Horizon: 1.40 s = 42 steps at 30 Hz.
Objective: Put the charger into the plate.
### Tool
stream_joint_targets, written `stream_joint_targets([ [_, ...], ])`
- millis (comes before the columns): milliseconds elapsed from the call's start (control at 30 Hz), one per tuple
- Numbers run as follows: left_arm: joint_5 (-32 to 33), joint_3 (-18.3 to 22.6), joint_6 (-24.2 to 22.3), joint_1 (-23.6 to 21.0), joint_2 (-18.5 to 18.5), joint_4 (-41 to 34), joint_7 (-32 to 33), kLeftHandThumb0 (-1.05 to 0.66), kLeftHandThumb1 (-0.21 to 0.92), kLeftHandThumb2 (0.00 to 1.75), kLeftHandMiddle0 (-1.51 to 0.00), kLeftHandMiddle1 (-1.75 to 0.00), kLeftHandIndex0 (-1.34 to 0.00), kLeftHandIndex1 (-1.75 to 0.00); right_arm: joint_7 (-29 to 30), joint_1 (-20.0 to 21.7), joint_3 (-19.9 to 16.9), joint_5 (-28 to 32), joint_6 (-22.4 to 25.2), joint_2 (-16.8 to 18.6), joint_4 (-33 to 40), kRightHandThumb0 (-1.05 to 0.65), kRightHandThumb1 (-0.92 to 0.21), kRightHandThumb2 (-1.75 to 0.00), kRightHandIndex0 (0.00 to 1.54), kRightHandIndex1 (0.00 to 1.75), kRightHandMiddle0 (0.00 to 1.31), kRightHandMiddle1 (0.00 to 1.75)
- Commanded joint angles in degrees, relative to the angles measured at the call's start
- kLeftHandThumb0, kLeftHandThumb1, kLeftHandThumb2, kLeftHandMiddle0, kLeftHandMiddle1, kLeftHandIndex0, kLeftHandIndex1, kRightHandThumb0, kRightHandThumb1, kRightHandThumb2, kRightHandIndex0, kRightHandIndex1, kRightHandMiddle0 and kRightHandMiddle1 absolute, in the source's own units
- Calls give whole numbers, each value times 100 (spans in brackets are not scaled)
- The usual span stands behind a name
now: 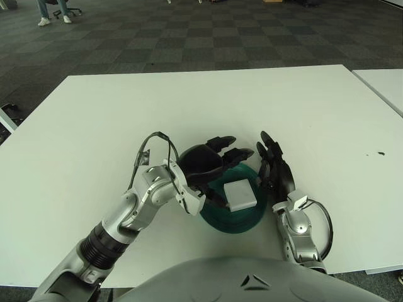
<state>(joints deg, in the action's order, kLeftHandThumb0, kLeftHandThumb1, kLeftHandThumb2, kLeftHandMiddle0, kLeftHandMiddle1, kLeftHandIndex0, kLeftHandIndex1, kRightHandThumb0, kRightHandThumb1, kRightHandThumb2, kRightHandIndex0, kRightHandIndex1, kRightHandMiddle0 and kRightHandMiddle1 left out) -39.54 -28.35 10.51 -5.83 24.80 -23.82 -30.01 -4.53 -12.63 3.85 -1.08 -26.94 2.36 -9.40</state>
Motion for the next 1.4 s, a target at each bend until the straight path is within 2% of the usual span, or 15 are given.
stream_joint_targets([
  [0,244,166,-146,-106,12,97,-165,-105,92,52,0,0,0,0,-131,-183,-53,242,234,1,-652,-97,-92,-103,4,0,0,2],
  [100,432,241,-247,-121,-17,142,-239,-105,92,49,0,0,0,0,-231,-162,-75,373,346,36,-661,-96,-92,-102,4,0,1,3],
  [167,672,427,-260,-335,-31,591,-185,-105,92,48,0,0,0,0,-240,-170,-103,435,396,63,-648,-96,-92,-102,5,0,2,3],
  [233,849,613,-498,-420,-173,859,-67,-105,92,48,0,0,0,0,-158,-192,-132,403,378,95,-655,-97,-92,-100,7,1,3,5],
  [367,760,866,-1303,-58,-772,683,490,-105,92,54,0,0,-3,-2,-38,-209,-132,319,423,162,-644,-99,-92,-99,9,2,5,6],
  [433,1010,1108,-1525,97,-1170,795,945,-105,92,62,-1,0,-7,-4,-82,-200,-141,440,621,201,-587,-99,-92,-98,9,1,5,7],
  [500,1322,1389,-1412,464,-1461,932,1490,-105,92,68,-4,-2,-10,-6,-110,-182,-172,555,816,242,-548,-99,-92,-97,9,1,3,14],
  [567,1451,1496,-1286,943,-1782,871,2059,-105,92,73,-8,-3,-13,-8,-136,-152,-216,653,993,260,-547,-99,-92,-96,10,1,2,19],
  [667,1555,1514,-1142,1283,-1927,851,2380,-105,92,81,-14,-2,-14,-14,-154,-139,-239,710,1118,258,-531,-98,-92,-95,11,0,0,24],
  [700,1610,1519,-1063,1431,-1956,860,2466,-105,92,84,-16,-1,-10,-23,-164,-140,-249,728,1145,254,-534,-98,-92,-95,11,0,0,25],
  [767,2327,1775,-1060,2052,-2485,1019,2743,-105,92,87,-16,-1,-5,-33,-228,-109,-315,874,1296,250,-593,-98,-92,-95,11,0,0,26],
  [800,2584,1859,-1121,2206,-2671,1044,2807,-104,92,91,-15,0,-3,-35,-250,-97,-334,923,1339,249,-613,-98,-92,-95,11,0,0,26],
  [967,3460,2146,-1316,2453,-3171,1262,2927,-98,92,99,-13,0,0,-37,-341,-98,-418,1121,1422,248,-615,-99,-92,-94,11,0,0,30],
  [1133,3900,2327,-1140,2460,-3303,1546,2955,-95,92,104,-11,0,0,-36,-394,-101,-494,1235,1491,257,-592,-101,-92,-92,12,0,0,35],
  [1367,4126,2306,-1014,2471,-3223,1683,2977,-96,92,107,-12,0,0,-35,-415,-129,-584,1328,1481,270,-572,-102,-92,-90,13,1,0,40],
])
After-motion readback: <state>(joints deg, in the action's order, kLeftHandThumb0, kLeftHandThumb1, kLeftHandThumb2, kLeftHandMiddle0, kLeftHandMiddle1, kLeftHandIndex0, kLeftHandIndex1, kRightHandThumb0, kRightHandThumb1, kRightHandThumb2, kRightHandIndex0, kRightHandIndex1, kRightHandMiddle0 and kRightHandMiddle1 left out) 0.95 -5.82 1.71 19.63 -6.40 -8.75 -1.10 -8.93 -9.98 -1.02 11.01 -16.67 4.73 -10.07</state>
